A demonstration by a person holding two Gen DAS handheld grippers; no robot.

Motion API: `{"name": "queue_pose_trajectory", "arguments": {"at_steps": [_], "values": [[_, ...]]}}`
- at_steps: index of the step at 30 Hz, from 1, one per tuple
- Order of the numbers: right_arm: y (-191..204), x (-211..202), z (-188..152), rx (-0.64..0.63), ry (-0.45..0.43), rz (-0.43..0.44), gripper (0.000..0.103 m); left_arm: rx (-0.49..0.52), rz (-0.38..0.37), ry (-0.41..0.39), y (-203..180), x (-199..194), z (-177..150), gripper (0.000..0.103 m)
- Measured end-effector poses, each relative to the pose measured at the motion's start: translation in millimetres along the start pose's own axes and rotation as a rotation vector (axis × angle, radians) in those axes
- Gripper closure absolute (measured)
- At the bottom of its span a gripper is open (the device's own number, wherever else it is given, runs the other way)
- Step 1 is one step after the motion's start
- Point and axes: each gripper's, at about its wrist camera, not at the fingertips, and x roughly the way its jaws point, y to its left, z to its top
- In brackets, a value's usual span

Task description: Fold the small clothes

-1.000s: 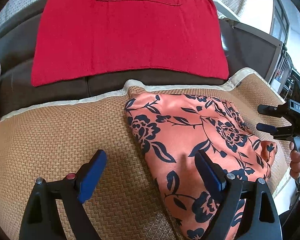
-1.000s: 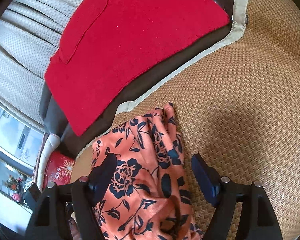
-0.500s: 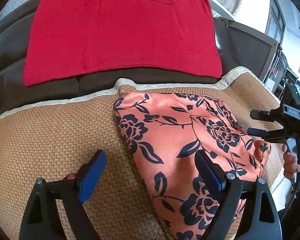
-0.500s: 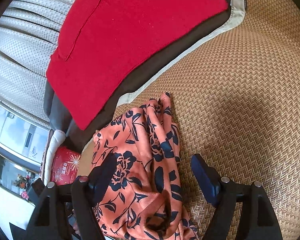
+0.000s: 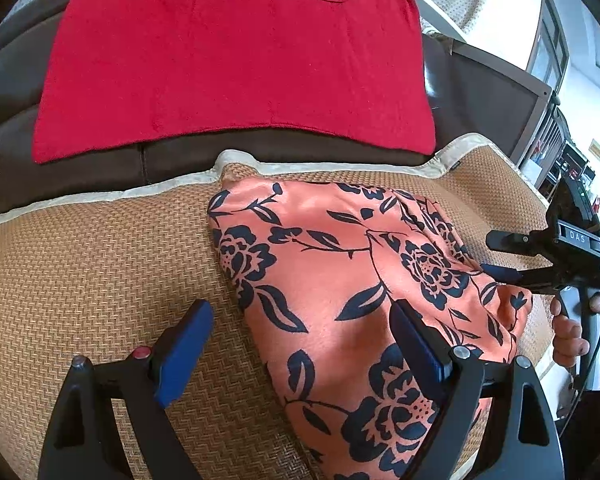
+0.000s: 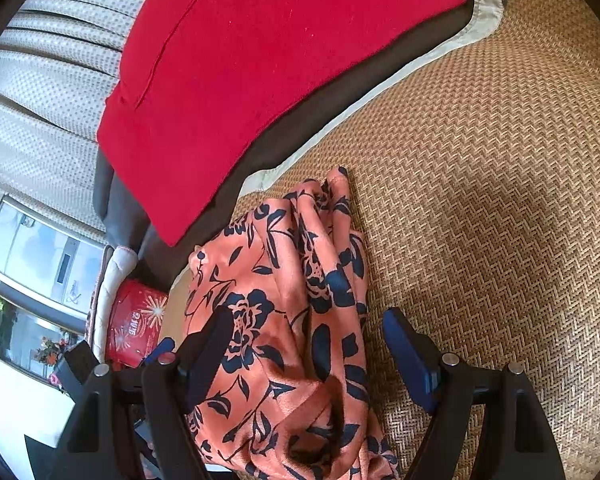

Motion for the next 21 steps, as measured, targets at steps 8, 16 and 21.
{"name": "queue_pose_trajectory", "arguments": {"at_steps": [8, 16, 21], "values": [[-3.1, 12.1, 0.2, 0.005, 0.035, 0.014, 0.023, -0.043, -0.117, 0.048, 3.2, 6.7, 0.2, 0.013], [-4.9, 25.7, -1.3, 0.009, 0.071, 0.039, 0.023, -0.208, -0.301, 0.133, 21.0, 18.0, -3.6, 0.013], [-2.8, 42.1, -5.8, 0.013, 0.112, 0.052, 0.023, -0.229, -0.321, 0.158, 20.1, 24.8, -6.4, 0.013]]}}
